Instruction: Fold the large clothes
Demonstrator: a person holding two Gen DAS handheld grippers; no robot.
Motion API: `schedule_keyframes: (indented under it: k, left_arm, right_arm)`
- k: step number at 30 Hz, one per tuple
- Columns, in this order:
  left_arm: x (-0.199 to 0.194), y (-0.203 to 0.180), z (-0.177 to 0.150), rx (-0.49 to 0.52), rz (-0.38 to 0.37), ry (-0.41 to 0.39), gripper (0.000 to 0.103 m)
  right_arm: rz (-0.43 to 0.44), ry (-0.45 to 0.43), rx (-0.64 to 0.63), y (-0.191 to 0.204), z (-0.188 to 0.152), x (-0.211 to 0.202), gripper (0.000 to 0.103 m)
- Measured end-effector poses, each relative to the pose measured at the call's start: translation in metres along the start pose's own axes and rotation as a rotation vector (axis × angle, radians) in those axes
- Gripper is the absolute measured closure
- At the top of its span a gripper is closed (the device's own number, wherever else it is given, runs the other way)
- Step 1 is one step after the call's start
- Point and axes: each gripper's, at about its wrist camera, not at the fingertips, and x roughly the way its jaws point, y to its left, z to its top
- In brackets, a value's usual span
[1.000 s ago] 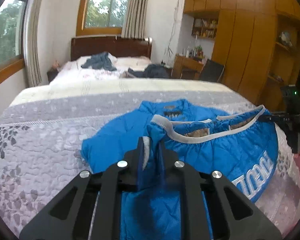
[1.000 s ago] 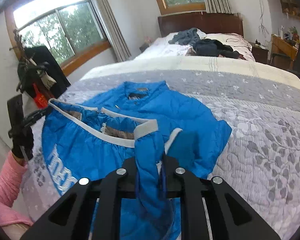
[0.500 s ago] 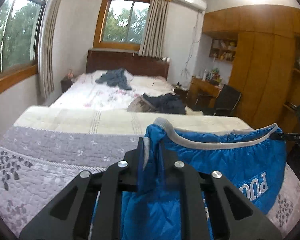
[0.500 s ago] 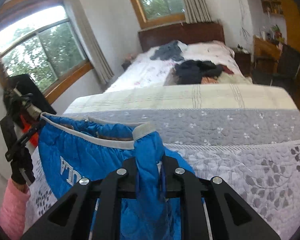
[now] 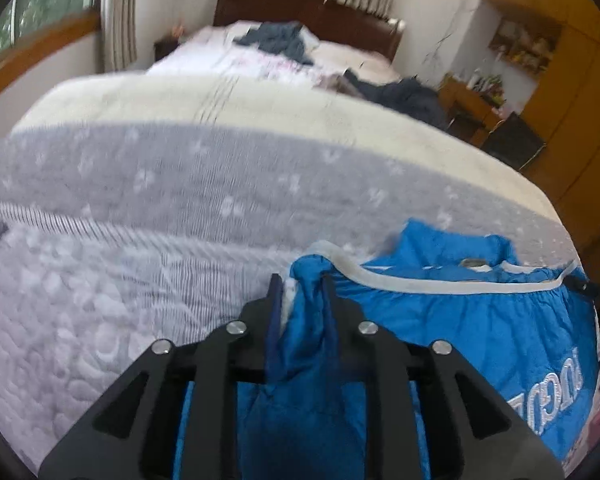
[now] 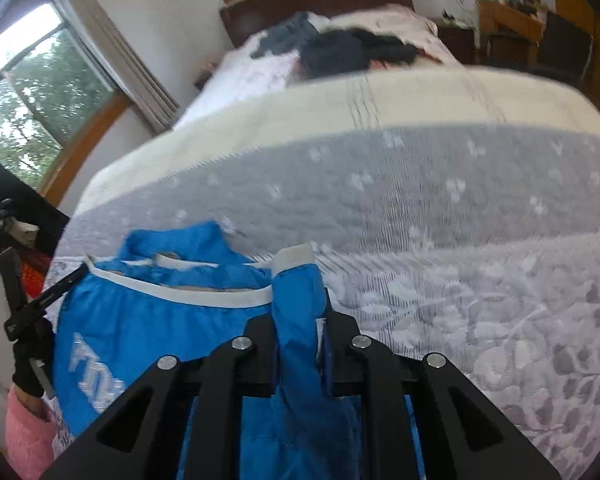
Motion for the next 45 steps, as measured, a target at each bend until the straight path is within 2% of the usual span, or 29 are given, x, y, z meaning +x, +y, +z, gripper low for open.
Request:
schedule_keyframes:
  k: [5,8,10,11,15,19,22,23,25,28,33,38,41,42,43,44,45]
  left_arm:
    - [-0.001,0.008,0.003,-0.039,-0.002,0.029,0.068]
    - [-0.024,0.017,0.001,-0.076,-0.036,0.006,0.068]
    - [-0.053,0.023,-0.007,-0.08,-0.06,-0.041,0.066]
    - [-0.066,0.023,-0.011,-0.069,-0.064,-0.059,0.064]
    - [-0.116,0.017,-0.045,0.013,-0.05,-0.114,0.06]
    - [-0.147,0.008,-0.09,0.054,-0.073,-0.109,0.057]
    - [-0.158,0.0,-0.122,0.084,-0.075,-0.095,0.056]
    - [-0.157,-0.001,-0.129,0.095,-0.058,-0.088,0.056]
    - [-0.152,-0.004,-0.141,0.114,-0.042,-0.068,0.056]
    - [-0.138,0.001,-0.153,0.116,-0.027,-0.033,0.058]
    - [-0.127,0.01,-0.152,0.096,-0.045,-0.035,0.057]
    - [-0.129,0.011,-0.152,0.089,-0.04,-0.037,0.058]
    - [-0.145,0.018,-0.148,0.047,-0.06,-0.05,0.054]
    - [-0.15,0.021,-0.147,0.033,-0.066,-0.061,0.05]
    - [-0.156,0.027,-0.145,0.016,-0.07,-0.075,0.042]
    - [-0.16,0.032,-0.142,0.003,-0.069,-0.082,0.037]
    - [-0.161,0.035,-0.14,-0.004,-0.064,-0.083,0.037]
  right_arm:
    - [0.006,0.018,0.051,-0.012,-0.004,0.011,0.076]
    - [-0.012,-0.018,0.033,-0.012,-0.008,-0.011,0.072]
    - [-0.018,-0.047,0.007,-0.014,-0.017,-0.033,0.059]
    - [-0.011,-0.052,-0.002,-0.013,-0.021,-0.042,0.059]
    - [0.043,-0.044,-0.026,-0.018,-0.061,-0.077,0.058]
    - [0.075,-0.006,-0.016,-0.024,-0.11,-0.094,0.056]
    - [0.115,0.023,0.014,-0.029,-0.135,-0.096,0.056]
    - [0.132,0.036,0.019,-0.03,-0.143,-0.095,0.057]
    - [0.141,0.04,0.004,-0.027,-0.151,-0.097,0.073]
    - [0.103,0.02,-0.02,-0.025,-0.158,-0.099,0.089]
    - [0.071,0.077,0.005,-0.032,-0.166,-0.08,0.092]
    - [0.059,0.08,-0.005,-0.029,-0.166,-0.082,0.09]
    - [0.067,0.058,-0.004,-0.03,-0.164,-0.092,0.082]
    - [0.084,0.043,0.0,-0.031,-0.163,-0.099,0.075]
    - [0.108,0.028,-0.002,-0.032,-0.162,-0.104,0.064]
    - [0.121,0.015,0.0,-0.034,-0.162,-0.108,0.058]
    - [0.126,-0.004,0.009,-0.036,-0.16,-0.112,0.048]
